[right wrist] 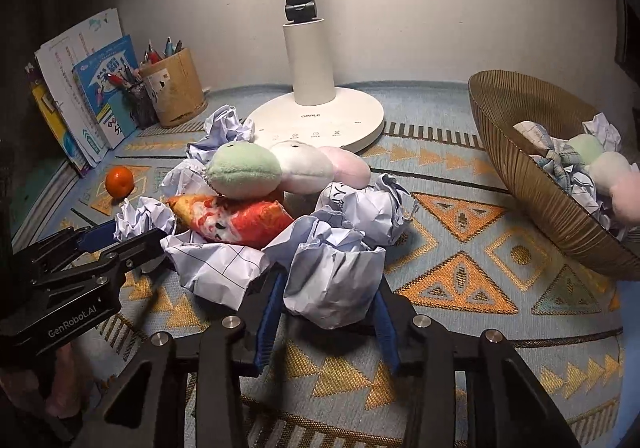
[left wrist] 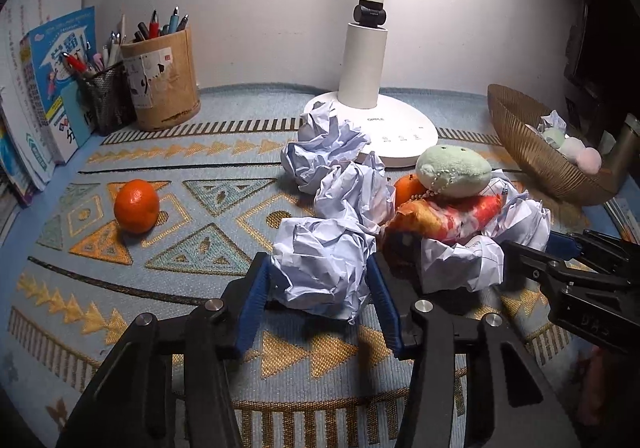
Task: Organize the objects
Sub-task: 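Grasp a crumpled paper ball with the left tool while the right tool grasps another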
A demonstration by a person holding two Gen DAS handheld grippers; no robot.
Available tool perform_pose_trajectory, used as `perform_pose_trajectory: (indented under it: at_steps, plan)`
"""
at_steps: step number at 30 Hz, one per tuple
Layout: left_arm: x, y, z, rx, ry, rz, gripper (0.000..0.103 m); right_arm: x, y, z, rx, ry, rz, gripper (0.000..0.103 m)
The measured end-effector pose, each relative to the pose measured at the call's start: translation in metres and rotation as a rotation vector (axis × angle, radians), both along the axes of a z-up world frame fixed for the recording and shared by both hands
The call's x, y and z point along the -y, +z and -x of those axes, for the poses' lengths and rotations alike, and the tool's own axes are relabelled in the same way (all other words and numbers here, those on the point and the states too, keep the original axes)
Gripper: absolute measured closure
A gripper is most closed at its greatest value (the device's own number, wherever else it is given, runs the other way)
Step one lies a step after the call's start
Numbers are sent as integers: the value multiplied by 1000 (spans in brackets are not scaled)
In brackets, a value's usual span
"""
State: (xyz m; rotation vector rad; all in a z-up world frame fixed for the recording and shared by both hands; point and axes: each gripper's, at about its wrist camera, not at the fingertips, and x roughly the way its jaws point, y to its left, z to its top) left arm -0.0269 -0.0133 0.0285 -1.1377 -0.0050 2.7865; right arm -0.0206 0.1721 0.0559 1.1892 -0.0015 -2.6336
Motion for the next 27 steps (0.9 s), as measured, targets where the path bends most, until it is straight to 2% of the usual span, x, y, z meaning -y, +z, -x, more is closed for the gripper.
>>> perform_pose_trajectory:
  at_steps: [4, 9, 13, 15, 22, 25, 26, 27]
  plan:
    - [10, 6, -13, -16, 20, -56, 57, -16, 12, -13, -25, -10, 65, 63]
    - [11, 23, -52, -69, 22, -146, 57, -39, 36, -44, -63, -5, 91, 62]
    - [-3, 26, -76, -74, -24, -246, 57, -55, 34, -62, -7, 38, 83, 62]
    - [-18, 24, -83, -72, -62, -279, 57, -62, 28, -67, 9, 24, 65, 62]
    - [-74, 5, -81, -26, -160, -243, 57, -81, 7, -68, 82, -10, 101, 61]
    - [-78, 3, -81, -30, -170, -219, 57, -91, 6, -73, 99, -8, 129, 48]
    - [-77, 2, -81, -31, -180, -227, 57, -95, 7, -75, 94, -13, 138, 36]
    - [-77, 2, -81, -29, -185, -230, 57, -99, 8, -78, 86, -20, 145, 34]
